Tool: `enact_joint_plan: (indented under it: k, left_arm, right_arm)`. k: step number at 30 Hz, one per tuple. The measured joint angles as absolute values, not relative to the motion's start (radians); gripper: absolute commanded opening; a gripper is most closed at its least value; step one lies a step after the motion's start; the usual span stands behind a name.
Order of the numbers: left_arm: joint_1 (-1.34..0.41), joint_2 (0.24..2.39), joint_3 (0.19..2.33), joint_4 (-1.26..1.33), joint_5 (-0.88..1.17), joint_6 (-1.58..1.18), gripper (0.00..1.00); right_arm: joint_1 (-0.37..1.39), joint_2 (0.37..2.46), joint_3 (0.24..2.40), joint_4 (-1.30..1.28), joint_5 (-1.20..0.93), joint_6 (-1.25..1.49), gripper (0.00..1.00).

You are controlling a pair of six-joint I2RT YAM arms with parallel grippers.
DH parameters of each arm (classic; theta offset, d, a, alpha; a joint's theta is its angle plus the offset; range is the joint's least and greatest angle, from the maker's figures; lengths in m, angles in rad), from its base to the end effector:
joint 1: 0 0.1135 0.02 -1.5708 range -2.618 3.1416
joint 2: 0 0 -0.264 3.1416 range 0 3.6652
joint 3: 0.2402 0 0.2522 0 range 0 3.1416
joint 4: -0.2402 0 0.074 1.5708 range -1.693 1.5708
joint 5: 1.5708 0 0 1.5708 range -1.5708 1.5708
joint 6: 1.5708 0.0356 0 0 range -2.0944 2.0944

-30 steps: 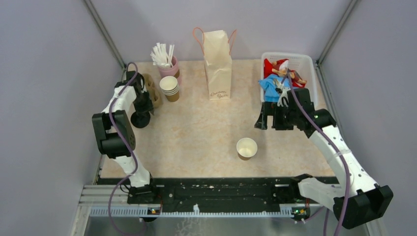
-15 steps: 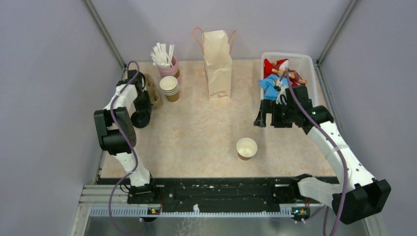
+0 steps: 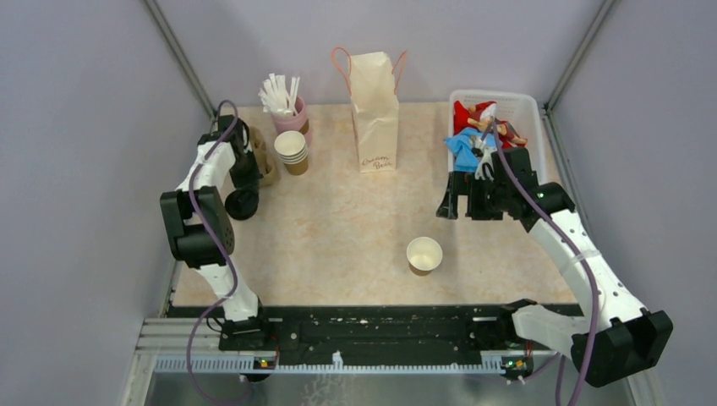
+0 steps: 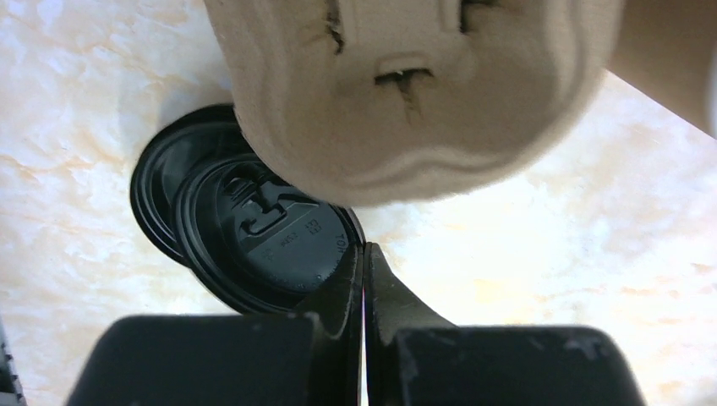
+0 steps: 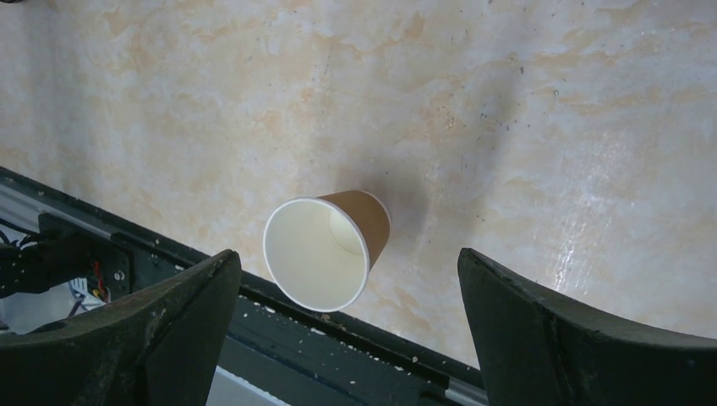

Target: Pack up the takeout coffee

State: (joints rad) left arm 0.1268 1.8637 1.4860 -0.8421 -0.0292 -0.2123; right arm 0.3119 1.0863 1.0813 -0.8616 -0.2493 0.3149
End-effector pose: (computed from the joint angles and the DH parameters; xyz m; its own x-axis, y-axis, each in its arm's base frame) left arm 0.3805 0.0496 0.2288 -0.8818 -0.3247 -0.3419 -0.3296 0.9430 -0.0457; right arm 0.1996 0.0736 0.3232 -0.8289 0.0481 -0.5573 -0.2026 0.9028 0.3793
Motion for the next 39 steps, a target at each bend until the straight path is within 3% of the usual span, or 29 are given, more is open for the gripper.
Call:
enact_joint_plan:
  k: [4,9,13,18,27,39]
  left_arm:
    - [0.124,1.781,1.485,-0.868,0.081,-0.256,0.0]
    - [0.083,1.487,1.365,-0.773,0.369,-0.394,0.0]
    - [-0.056,1.25,1.215,-0.548,0.623,-0.583,0.0]
    - [-0.281,1.176,1.061,-0.154,0.811,-0.892,0.0]
    - [-0.505,1.213,0.996,0.17,0.856,-1.17,0.0]
    - [-0.54,1.24,0.989,0.255,0.859,-1.235,0.0]
  right_arm:
    - [0.312,1.071,1.082,-0.876,-0.26,0.316,0.99]
    - [0.312,1.037,1.082,-0.889,-0.314,0.334,0.99]
    - [0.312,1.001,1.081,-0.867,-0.419,0.374,0.97]
    - [0.324,0.927,1.002,-0.64,-0.601,0.545,0.99]
    - [0.485,0.878,0.844,-0.162,-0.688,0.923,0.99]
    - [0.523,0.893,0.829,-0.06,-0.632,0.995,0.99]
